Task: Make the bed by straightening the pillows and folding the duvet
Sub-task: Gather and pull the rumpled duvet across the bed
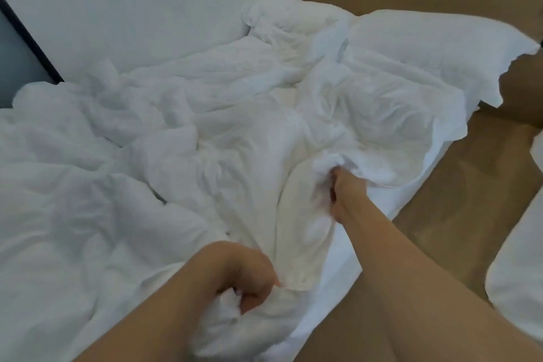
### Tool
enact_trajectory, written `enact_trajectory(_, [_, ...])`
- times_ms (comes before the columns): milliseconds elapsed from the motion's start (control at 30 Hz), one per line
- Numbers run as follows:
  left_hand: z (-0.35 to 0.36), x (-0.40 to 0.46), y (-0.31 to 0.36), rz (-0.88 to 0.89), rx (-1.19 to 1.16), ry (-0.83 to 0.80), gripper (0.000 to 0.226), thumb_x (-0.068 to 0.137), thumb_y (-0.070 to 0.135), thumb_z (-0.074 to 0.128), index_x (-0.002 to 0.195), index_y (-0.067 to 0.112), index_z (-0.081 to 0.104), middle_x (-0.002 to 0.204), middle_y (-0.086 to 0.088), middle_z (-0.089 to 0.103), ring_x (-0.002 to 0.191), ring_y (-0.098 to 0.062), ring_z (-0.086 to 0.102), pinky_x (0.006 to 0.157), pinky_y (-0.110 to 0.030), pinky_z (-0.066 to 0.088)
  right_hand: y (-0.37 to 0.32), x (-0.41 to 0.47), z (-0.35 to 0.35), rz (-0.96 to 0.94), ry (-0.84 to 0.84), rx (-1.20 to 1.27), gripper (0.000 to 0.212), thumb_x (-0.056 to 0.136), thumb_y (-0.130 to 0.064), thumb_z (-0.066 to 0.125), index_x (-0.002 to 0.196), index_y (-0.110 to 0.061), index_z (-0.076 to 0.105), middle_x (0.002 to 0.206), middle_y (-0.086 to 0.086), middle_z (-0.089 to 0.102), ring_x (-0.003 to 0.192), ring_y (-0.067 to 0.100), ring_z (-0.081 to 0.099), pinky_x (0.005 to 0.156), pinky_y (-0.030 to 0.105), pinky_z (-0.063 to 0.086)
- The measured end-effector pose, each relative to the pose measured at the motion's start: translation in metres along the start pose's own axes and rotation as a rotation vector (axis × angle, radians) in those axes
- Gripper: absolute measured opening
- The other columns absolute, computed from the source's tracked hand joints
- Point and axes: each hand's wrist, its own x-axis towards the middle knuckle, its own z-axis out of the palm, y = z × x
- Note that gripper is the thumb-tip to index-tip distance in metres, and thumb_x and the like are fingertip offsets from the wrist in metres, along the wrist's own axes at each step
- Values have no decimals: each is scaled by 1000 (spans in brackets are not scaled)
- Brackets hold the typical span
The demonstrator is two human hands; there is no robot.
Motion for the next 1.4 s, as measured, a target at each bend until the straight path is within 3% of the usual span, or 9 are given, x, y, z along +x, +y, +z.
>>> enact_trajectory(167, [4,19,31,-4,250,14,5,80,6,57,80,2,61,73,-12,54,74,-29,52,71,-37,44,-66,-18,-45,-307,570,49,42,97,-28,38,131,-3,46,126,17,53,120,36,51,94,40,45])
enact_trajectory(333, [-34,-4,15,-129,-156,828,44,83,48,50,119,23,49,125,-3,52,111,-26,54,90,-38,44,-74,-4,-67,-375,871,-363,63,88,-17,53,146,-11,28,151,11,27,130,25,39,107,32,29])
enact_trajectory(433, [-13,9,-40,-404,-267,905,68,79,63,52,132,24,31,131,-6,40,122,-33,45,98,-44,41,-35,-2,-56,-598,598,-985,74,80,-16,55,148,-17,25,156,11,14,144,30,12,118,44,3])
enact_trajectory(567, [21,37,-84,-487,-284,673,49,90,55,43,125,21,42,129,-10,51,116,-30,54,94,-39,45,2,-15,-11,-661,-34,-1605,53,86,-44,51,135,-24,50,137,8,47,127,31,43,104,41,31])
enact_trajectory(867, [-36,-6,-62,-139,-707,1604,21,88,10,43,72,18,32,69,-7,48,68,-29,50,58,-39,37,64,-11,30,-501,-316,-1461,43,91,-48,47,124,-19,43,123,10,55,115,32,53,96,44,41])
enact_trajectory(1033, [-30,2,-80,-313,-447,1177,32,92,30,53,120,27,36,132,1,39,125,-24,37,108,-54,27,41,-11,28,-703,12,-1102,19,89,-22,45,105,-18,53,110,9,60,103,34,58,83,37,44])
enact_trajectory(1233, [-57,-51,-68,-343,-332,769,79,74,67,65,132,21,38,118,-7,54,104,-27,58,81,-34,49,-41,-32,55,-988,298,-575,24,93,-13,41,110,-17,57,111,0,58,86,19,51,75,22,32])
enact_trajectory(1300, [-35,-40,-68,-363,-405,391,61,78,62,66,113,15,55,86,-8,67,69,-21,63,66,-29,53,-18,-19,55,-888,216,-815,29,92,-15,41,116,-19,56,114,6,61,97,28,57,82,31,43])
enact_trajectory(1400, [18,6,-76,-379,-283,319,45,85,51,58,112,15,65,115,-9,69,92,-24,66,87,-31,49,50,6,38,-475,-307,-1377,44,87,-17,49,131,-20,50,131,11,56,118,30,54,100,41,44])
